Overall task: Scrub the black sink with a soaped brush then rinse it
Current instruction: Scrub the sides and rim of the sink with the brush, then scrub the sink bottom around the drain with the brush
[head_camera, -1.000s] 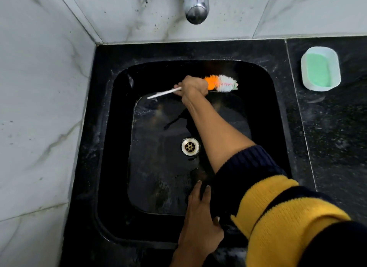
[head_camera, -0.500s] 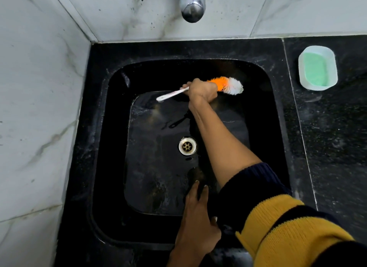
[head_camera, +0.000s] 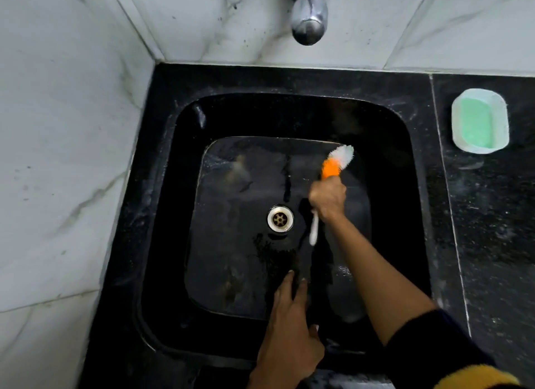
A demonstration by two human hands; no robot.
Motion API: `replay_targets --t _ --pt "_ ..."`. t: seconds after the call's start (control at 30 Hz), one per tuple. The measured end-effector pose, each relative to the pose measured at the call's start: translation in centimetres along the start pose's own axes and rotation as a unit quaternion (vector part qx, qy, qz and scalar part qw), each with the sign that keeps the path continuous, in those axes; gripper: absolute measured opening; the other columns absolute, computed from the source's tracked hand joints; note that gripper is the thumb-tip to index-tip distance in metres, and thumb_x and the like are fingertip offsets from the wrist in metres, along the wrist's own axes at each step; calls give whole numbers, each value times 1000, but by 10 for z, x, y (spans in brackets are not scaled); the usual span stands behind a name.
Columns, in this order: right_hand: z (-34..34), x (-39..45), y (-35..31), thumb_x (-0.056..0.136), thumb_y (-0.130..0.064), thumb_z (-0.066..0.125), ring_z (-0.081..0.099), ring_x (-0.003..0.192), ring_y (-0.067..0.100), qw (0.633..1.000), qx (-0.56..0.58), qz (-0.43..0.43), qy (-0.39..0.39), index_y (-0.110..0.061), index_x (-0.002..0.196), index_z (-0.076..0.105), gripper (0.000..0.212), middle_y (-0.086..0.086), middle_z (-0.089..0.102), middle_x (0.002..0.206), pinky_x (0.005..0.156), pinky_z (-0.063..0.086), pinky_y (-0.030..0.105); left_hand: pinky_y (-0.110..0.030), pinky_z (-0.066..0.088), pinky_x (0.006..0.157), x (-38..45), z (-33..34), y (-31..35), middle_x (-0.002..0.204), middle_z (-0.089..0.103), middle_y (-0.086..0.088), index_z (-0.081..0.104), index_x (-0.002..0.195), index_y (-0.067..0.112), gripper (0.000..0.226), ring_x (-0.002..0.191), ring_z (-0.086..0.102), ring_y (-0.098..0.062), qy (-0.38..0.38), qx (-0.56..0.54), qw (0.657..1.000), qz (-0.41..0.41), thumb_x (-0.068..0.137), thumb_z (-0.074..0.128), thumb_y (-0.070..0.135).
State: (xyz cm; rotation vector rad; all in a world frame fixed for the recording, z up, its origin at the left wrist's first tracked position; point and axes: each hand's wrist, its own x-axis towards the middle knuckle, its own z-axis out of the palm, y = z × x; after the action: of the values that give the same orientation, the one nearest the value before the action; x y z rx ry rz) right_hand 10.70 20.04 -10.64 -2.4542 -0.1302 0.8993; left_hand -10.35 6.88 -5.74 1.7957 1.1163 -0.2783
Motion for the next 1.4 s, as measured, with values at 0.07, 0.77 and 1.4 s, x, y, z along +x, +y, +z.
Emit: replay_targets --t 0.07,0.77,1.4 --pt "8 -7 18 83 -19 53 58 108 40 998 -57 -8 27 -3 108 60 30 20 62 116 91 51 42 -18 10 120 -1 0 0 161 -13 16 15 157 23 85 150 -2 -10 2 2 1000 -2 86 62 20" --pt "66 -42 -12 96 -14 42 65 102 30 779 -459 -422 -69 -14 109 67 28 8 66 110 80 52 36 -35 14 124 -5 -20 12 163 -10 10 5 157 26 87 152 -3 -19 -7 -12 997 -79 88 58 26" --pt "66 -32 -61 97 -19 43 64 101 32 602 -574 -536 -145 -8 107 66 28 14 65 110 81 50 39 -32 12 123 -7 -15 7 164 -10 3 8 157 15 88 151 -4 -23 24 -14 996 -81 85 59 22"
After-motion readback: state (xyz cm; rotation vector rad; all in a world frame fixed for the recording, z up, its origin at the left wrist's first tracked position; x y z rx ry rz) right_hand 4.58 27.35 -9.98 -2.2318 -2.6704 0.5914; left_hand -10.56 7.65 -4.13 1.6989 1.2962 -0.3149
